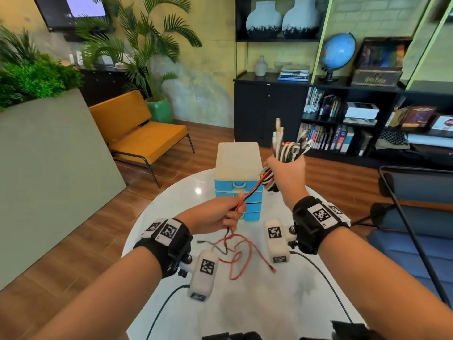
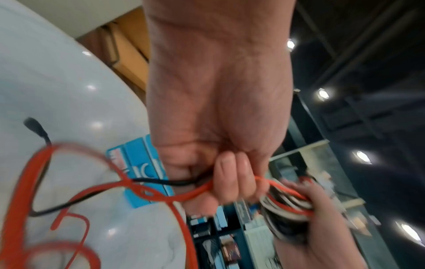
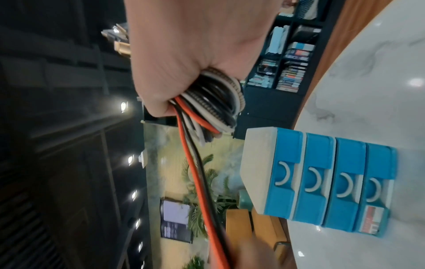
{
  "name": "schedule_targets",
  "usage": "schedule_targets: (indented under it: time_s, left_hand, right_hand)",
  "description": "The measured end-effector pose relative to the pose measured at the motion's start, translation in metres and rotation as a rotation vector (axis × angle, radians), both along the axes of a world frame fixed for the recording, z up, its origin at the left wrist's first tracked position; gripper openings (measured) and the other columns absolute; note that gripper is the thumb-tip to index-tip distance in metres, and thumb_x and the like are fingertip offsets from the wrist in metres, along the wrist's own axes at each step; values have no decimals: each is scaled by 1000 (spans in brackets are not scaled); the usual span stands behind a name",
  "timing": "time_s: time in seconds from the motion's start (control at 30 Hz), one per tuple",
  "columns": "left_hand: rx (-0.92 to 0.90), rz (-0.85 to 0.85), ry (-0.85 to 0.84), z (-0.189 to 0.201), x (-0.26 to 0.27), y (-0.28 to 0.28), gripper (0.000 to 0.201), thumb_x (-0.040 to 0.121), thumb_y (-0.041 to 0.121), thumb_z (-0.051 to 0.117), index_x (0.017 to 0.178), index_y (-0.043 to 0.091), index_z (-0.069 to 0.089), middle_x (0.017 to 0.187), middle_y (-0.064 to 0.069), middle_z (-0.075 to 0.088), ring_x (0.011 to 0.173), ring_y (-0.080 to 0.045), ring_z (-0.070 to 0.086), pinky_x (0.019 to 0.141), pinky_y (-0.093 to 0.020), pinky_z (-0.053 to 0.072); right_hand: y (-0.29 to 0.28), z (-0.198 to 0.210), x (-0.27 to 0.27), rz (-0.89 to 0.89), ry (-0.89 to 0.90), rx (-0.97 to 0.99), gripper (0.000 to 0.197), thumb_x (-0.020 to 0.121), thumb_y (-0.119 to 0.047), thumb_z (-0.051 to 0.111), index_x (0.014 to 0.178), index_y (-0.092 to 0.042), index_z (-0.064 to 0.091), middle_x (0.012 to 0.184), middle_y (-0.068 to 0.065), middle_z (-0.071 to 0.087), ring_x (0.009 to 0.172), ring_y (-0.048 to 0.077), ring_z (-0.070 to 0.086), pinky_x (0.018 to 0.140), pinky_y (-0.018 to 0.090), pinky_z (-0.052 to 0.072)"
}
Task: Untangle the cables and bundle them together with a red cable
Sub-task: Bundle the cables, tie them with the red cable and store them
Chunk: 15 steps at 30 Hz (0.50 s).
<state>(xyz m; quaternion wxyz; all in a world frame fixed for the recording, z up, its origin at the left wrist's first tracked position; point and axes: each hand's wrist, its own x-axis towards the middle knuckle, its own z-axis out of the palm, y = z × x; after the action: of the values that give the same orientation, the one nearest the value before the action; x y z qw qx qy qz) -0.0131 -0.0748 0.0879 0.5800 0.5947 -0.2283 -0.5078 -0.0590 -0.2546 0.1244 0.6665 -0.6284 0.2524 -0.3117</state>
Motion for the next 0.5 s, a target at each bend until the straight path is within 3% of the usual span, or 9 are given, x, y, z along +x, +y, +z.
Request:
schedule_targets:
  time_s: [0.1, 0.23, 0.33, 0.4, 0.5]
  left_hand:
    - [38, -64, 51, -6, 6, 15, 31, 100, 39, 33, 83, 18, 47, 65, 2, 28, 56, -9, 26, 64, -19, 33]
    - [166, -118, -165, -3, 13, 23, 25, 103, 29, 31, 101, 11, 49, 72, 0, 42, 68, -12, 38, 73, -24, 39]
    - [325, -173, -485, 5, 21, 23, 26, 99, 30, 45, 94, 21, 69, 86, 3, 57, 88, -13, 53, 86, -26, 46]
    - [415, -152, -738, 10, 25, 20, 17, 93, 28, 58, 99, 24, 73, 96, 12, 63, 96, -10, 56, 86, -24, 48]
    - [409, -50, -990, 15, 27, 9, 17, 85, 19, 70, 101, 17, 74, 106, 9, 68, 100, -11, 60, 79, -20, 49]
  right_hand:
    - [-13, -1, -2, -21, -17, 83, 40, 78, -7, 65, 116, -10, 51, 103, 14, 70, 87, 23, 72, 67, 33, 59]
    - [-16, -5, -7, 56, -5, 69, 28, 79, -9, 68, 103, -13, 55, 100, 17, 71, 79, 23, 72, 66, 36, 59]
    - [-17, -7, -11, 196, 26, 74, 37, 75, -7, 73, 108, -8, 55, 98, 15, 70, 86, 24, 73, 76, 40, 60]
    - [-16, -5, -12, 346, 77, 46, 40, 75, -5, 74, 110, -2, 57, 96, 17, 70, 94, 31, 71, 86, 45, 58]
    - [-11, 0, -17, 556, 148, -82, 15, 80, 3, 67, 94, -4, 65, 90, 15, 70, 91, 29, 69, 89, 46, 55]
